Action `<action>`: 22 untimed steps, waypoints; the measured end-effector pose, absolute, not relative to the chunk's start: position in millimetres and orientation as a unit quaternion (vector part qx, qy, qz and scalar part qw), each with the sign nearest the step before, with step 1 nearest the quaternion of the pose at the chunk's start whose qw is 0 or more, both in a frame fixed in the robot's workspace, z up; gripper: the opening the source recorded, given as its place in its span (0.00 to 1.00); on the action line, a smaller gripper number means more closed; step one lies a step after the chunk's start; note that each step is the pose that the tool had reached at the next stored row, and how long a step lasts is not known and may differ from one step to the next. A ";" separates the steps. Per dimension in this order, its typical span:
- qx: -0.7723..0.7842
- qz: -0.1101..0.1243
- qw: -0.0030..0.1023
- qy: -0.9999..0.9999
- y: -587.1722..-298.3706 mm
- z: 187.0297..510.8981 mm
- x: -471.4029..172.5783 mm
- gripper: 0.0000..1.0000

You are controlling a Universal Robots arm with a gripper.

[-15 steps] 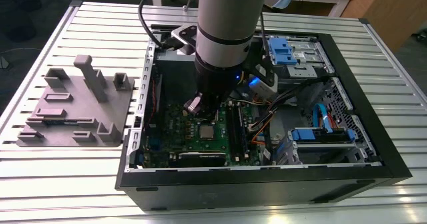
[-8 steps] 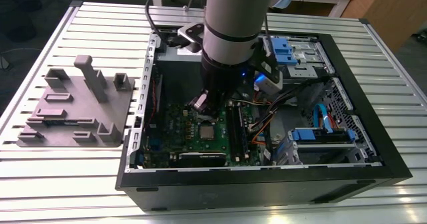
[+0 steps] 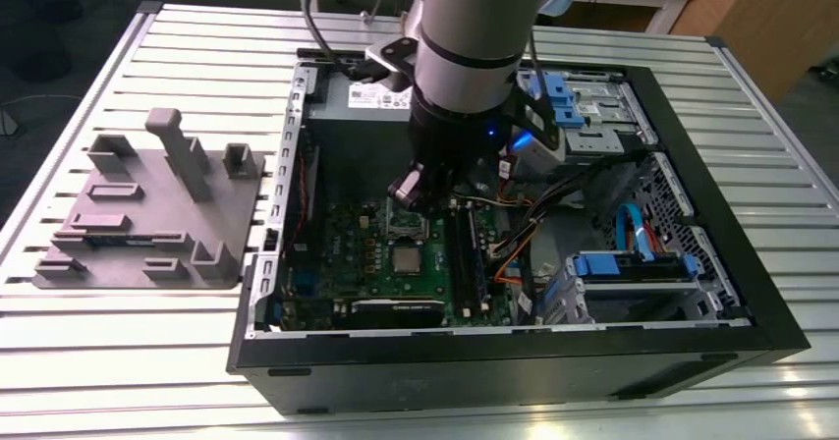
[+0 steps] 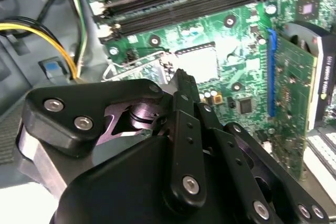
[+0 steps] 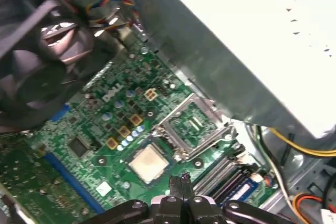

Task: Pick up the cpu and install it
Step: 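Close the cpu cover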

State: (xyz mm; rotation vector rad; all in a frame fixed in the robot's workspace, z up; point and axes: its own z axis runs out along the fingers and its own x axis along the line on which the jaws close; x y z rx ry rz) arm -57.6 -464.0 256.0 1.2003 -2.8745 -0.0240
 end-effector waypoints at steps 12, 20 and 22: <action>0.410 -0.040 0.002 -0.911 -457.4 252.6 -51.1 0.10; 0.475 -0.040 0.005 -0.879 -457.5 247.3 -51.1 0.10; 0.491 -0.039 0.005 -0.870 -457.5 246.1 -51.1 0.10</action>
